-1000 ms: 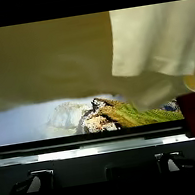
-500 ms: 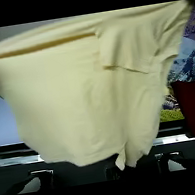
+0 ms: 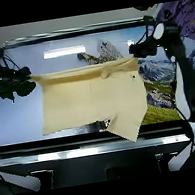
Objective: Fold the clothes and pants, and hang the long-sleeved shirts on hangers.
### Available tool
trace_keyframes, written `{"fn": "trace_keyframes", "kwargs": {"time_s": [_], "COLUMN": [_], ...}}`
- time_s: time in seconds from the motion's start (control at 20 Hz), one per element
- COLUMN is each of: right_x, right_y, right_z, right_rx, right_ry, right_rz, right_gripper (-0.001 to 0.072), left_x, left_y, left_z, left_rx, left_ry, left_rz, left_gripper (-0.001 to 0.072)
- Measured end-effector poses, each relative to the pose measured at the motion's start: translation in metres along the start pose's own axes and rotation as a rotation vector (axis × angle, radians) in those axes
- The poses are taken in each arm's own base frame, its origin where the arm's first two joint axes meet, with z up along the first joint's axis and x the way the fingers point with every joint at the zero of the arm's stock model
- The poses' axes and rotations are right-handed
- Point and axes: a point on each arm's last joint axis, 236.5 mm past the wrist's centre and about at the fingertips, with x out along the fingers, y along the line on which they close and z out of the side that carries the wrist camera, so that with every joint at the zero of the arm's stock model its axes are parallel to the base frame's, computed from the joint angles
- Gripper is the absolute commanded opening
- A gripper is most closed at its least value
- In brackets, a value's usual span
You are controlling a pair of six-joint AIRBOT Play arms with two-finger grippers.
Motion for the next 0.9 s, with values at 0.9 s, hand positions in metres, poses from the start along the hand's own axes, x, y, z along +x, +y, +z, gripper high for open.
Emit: {"fn": "trace_keyframes", "kwargs": {"time_s": [0.9], "right_x": [0.030], "right_y": [-0.038], "right_z": [-0.096], "right_rx": [-0.016], "right_ry": [0.406], "right_rz": [-0.144], "right_gripper": [0.0034], "left_x": [0.025], "left_y": [0.014], "left_z": [-0.116], "left_rx": [-0.052], "left_ry": [0.487], "left_rz": [0.049], "left_gripper": [0.0016]}}
